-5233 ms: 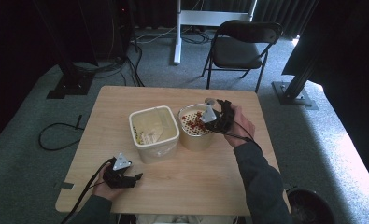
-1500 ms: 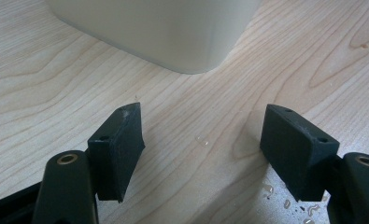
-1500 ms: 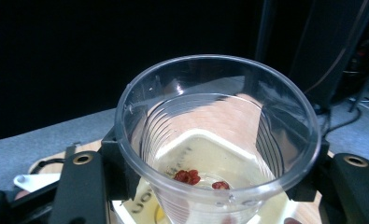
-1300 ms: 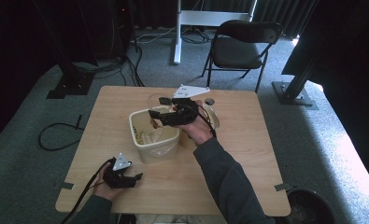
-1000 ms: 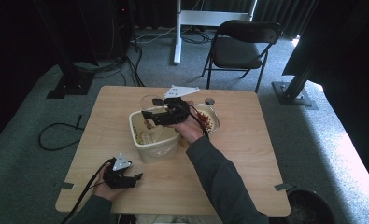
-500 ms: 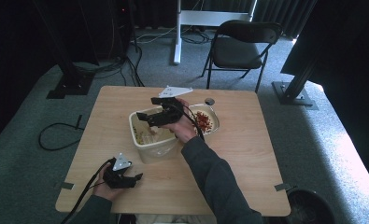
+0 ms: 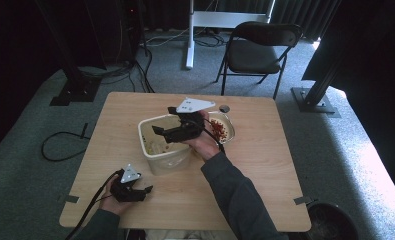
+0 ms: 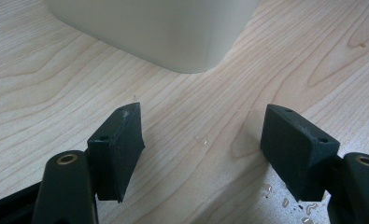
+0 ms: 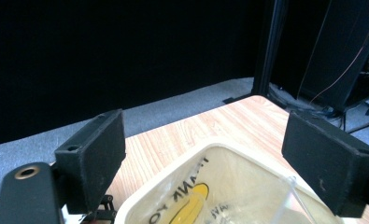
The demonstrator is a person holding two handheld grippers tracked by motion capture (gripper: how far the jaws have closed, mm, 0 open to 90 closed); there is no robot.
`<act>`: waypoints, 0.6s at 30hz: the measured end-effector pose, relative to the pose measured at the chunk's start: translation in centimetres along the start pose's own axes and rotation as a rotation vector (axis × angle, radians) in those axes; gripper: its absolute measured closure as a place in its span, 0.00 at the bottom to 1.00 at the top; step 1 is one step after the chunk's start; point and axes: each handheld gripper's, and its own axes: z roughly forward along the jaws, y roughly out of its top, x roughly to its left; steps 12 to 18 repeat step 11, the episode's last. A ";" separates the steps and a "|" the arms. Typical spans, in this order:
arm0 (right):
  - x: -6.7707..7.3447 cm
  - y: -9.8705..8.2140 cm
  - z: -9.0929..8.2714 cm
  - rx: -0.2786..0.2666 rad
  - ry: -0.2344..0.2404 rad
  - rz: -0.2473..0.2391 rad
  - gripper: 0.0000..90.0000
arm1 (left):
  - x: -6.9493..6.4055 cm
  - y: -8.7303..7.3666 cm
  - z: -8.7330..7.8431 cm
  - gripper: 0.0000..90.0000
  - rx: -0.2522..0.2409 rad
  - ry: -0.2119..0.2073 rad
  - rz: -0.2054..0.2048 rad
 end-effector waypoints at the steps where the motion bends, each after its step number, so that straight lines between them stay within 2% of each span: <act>1: 0.1 -0.2 -0.5 -0.007 -0.008 0.000 0.15 | 0.0 0.0 0.0 0.34 0.000 0.000 0.000; 2: 0.1 -0.2 -0.5 -0.007 -0.008 0.000 0.15 | 0.0 0.0 0.0 0.34 0.000 0.000 0.000; 3: 0.2 -0.6 -1.7 -0.015 -0.024 -0.018 0.16 | 0.0 0.0 0.0 0.34 -0.001 0.000 -0.001; 6: 0.3 -1.5 -3.5 -0.030 -0.039 -0.016 0.16 | 0.0 0.0 0.0 0.33 -0.002 0.001 -0.003; 10: 0.6 -3.9 -6.0 -0.015 -0.079 -0.016 0.16 | 0.0 0.0 0.1 0.33 -0.003 0.002 -0.004; 18: 0.6 -3.9 -6.0 -0.015 -0.079 -0.016 0.16 | 0.0 0.0 0.1 0.32 -0.003 0.002 -0.004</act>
